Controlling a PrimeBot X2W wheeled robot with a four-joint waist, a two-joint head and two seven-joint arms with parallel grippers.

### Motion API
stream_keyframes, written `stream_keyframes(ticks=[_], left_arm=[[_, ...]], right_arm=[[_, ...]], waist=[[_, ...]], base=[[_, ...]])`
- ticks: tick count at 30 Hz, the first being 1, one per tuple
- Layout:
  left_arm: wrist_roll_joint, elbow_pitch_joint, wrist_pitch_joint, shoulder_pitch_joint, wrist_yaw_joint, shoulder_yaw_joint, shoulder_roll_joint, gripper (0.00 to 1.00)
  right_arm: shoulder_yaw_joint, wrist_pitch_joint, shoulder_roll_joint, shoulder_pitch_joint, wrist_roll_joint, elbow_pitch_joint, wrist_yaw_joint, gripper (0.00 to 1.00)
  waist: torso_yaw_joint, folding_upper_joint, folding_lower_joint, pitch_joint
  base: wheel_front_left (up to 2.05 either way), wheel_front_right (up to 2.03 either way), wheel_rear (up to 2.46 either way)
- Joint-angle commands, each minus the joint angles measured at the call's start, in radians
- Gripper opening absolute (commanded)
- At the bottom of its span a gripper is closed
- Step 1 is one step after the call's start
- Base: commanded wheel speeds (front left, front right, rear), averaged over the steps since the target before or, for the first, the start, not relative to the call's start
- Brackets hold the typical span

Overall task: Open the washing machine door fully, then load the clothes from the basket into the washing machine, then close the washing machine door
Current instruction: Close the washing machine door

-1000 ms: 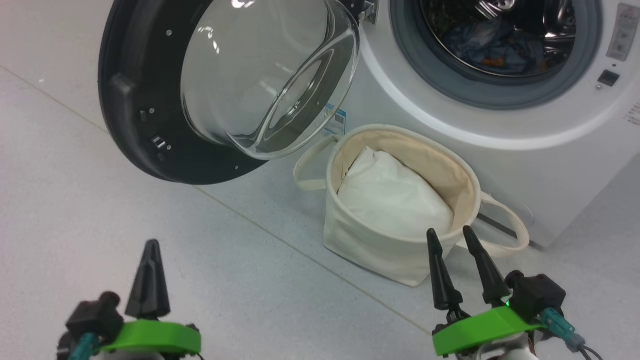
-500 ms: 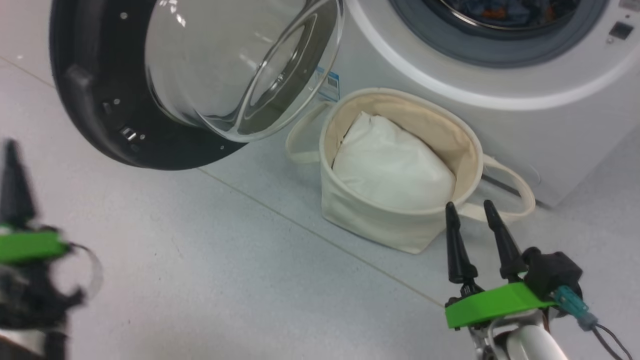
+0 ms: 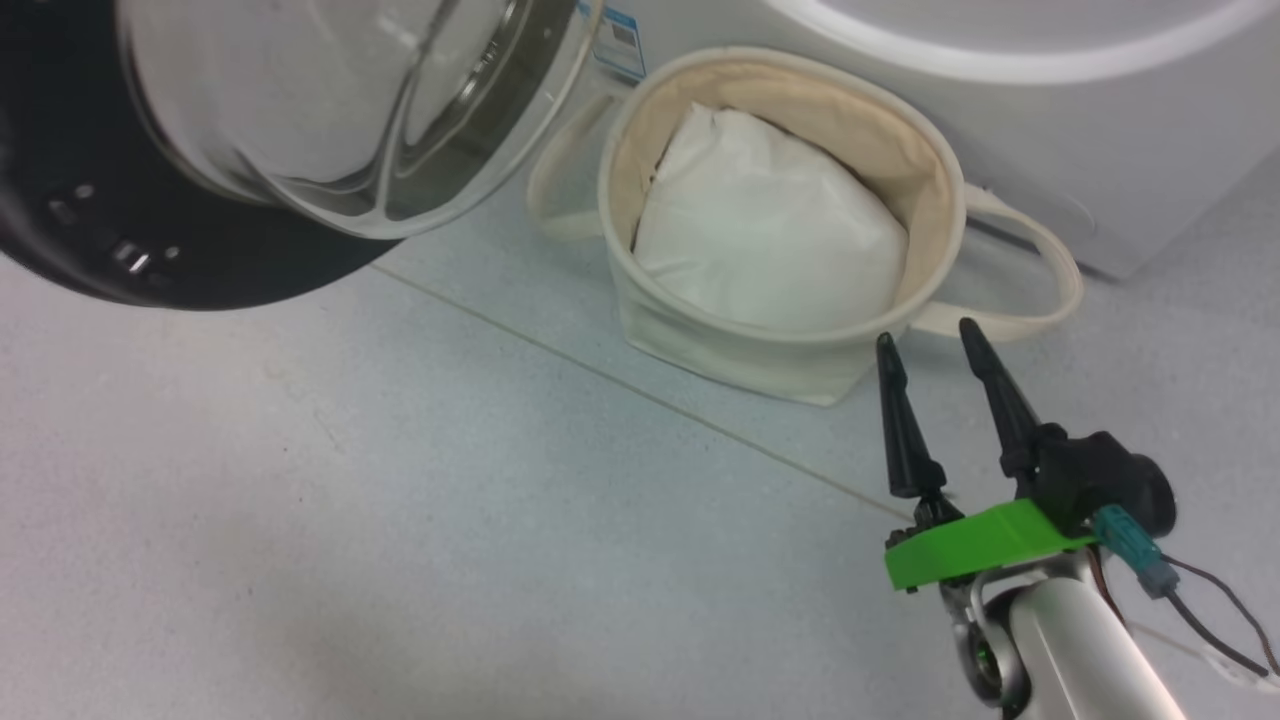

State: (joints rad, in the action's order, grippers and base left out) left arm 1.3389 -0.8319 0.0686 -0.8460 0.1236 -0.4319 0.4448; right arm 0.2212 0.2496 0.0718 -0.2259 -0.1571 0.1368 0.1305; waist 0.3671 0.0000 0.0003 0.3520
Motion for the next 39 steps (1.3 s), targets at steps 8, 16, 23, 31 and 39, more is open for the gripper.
stream_keyframes(ticks=[8,16,23,31,39], left_arm=[[0.036,-0.089,-0.032,-0.072,0.007,-0.026,0.095,0.00],[0.087,-0.071,0.055,-0.064,0.007,0.000,0.096,0.00],[0.088,-0.079,0.148,-0.070,0.007,0.062,0.093,0.00],[0.135,-0.079,0.285,-0.076,0.007,0.091,0.081,0.00],[0.153,-0.090,0.406,-0.064,0.007,0.126,0.073,0.00]], right_arm=[[0.032,0.012,0.029,-0.024,0.008,-0.028,0.000,1.00],[0.069,0.012,0.038,-0.029,-0.008,-0.031,0.000,1.00],[0.067,0.012,0.039,-0.014,-0.018,-0.031,0.000,1.00],[0.067,0.012,0.037,-0.018,-0.023,-0.032,0.000,1.00],[0.065,0.012,0.022,-0.001,-0.032,-0.018,0.000,1.00]], waist=[[-0.042,0.0000,-0.0003,0.051],[-0.073,0.0000,-0.0003,0.050],[-0.075,0.0000,-0.0003,0.050],[-0.078,0.0000,-0.0003,0.034],[-0.069,0.0000,-0.0003,-0.006]], base=[[0.00,0.00,0.00],[0.00,0.00,0.00],[0.00,0.00,0.00],[0.00,0.00,0.00],[0.00,0.00,0.00]])
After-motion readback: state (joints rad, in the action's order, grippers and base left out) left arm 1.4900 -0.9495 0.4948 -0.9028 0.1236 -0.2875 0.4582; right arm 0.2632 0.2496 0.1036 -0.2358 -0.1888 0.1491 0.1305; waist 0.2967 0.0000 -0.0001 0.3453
